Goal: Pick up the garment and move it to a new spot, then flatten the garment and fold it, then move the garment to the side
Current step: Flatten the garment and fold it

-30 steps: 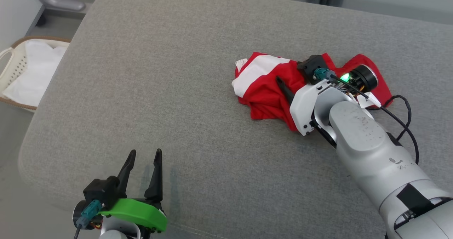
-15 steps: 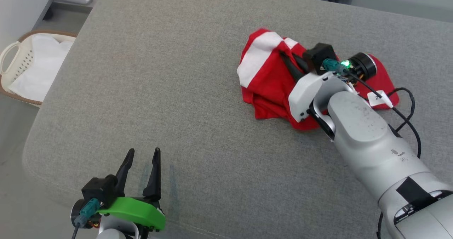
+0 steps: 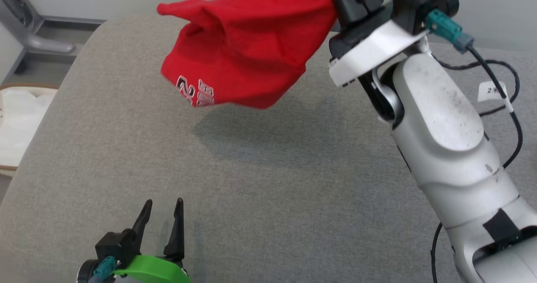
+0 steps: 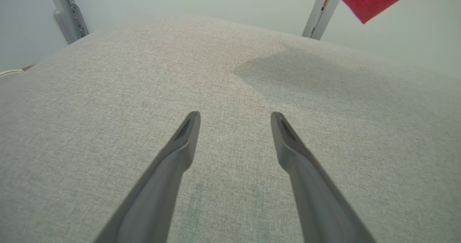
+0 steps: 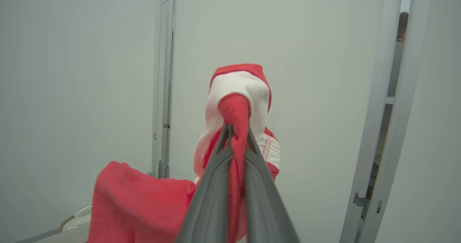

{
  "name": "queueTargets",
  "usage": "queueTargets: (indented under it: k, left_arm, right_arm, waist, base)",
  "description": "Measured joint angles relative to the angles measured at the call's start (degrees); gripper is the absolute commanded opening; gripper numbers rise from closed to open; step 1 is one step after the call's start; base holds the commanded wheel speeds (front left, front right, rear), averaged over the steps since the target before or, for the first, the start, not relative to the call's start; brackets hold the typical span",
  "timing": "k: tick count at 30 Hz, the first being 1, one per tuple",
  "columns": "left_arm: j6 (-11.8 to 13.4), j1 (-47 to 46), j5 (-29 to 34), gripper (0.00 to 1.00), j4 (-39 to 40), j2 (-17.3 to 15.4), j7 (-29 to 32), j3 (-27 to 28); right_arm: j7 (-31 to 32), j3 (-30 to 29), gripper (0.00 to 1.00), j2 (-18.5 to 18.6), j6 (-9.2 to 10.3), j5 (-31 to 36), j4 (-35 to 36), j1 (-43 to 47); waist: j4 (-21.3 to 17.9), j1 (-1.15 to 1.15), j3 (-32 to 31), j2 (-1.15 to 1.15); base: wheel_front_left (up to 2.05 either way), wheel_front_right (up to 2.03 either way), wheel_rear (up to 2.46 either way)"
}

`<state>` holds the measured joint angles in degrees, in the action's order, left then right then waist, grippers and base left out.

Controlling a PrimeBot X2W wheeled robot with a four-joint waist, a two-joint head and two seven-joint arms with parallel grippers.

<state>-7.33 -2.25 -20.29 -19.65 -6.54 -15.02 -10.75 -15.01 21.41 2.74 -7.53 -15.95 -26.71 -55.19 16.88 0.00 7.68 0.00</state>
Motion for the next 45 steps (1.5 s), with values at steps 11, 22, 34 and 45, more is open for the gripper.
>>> queueTargets:
  k: [11, 22, 34, 45]
  left_arm:
    - [0.0, 0.8, 0.7, 1.00, 1.1, 0.2, 0.0, 0.3]
    - [0.0, 0.4, 0.3, 1.00, 0.9, -1.0, 0.0, -0.3]
    - [0.0, -12.5, -3.0, 1.00, -1.7, -3.8, 0.0, -8.1]
    - [0.0, -33.4, -9.0, 1.00, -10.9, -8.9, -0.1, -25.7]
  right_arm:
    - [0.0, -17.1, 1.00, 0.0, 0.00, 14.5, -2.6, 30.8]
    - [0.0, -27.5, 1.00, 0.1, 0.00, 17.0, -0.3, 38.3]
    - [0.0, -24.9, 1.00, 0.1, 0.00, 14.9, 5.4, 35.8]
    - [0.0, -22.5, 1.00, 0.1, 0.00, 12.5, 10.5, 34.2]
  waist:
    - [-7.8, 0.00, -1.7, 0.00]
    - [-12.1, 0.00, -0.4, 0.00]
    - [-14.8, 0.00, 4.1, 0.00]
    - [-19.6, 0.00, 10.9, 0.00]
  base:
    - [0.00, 0.00, 0.00]
    - [0.00, 0.00, 0.00]
    - [0.00, 0.00, 0.00]
    - [0.00, 0.00, 0.00]
